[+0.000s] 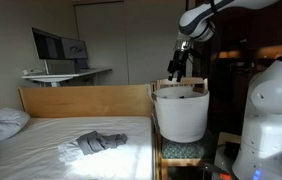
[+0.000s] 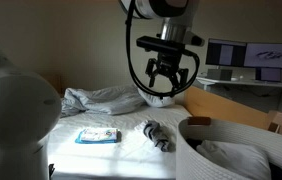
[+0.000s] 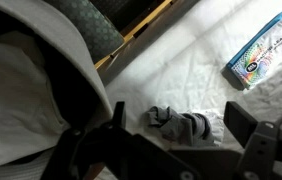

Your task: Put the gray and white clothes in the basket respectively

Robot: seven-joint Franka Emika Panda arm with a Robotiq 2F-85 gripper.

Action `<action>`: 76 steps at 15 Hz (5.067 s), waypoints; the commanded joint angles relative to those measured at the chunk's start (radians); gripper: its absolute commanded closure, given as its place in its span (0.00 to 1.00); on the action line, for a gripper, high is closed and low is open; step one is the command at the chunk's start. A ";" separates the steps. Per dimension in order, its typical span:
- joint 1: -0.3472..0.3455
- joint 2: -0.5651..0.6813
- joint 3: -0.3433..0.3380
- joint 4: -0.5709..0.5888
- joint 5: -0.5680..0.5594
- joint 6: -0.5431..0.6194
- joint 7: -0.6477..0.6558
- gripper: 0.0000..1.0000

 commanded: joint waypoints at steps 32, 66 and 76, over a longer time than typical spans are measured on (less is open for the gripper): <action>0.105 0.160 0.104 0.052 0.091 0.288 -0.210 0.00; 0.074 0.283 0.307 0.093 -0.019 0.293 0.163 0.00; 0.074 0.283 0.307 0.093 -0.019 0.293 0.163 0.00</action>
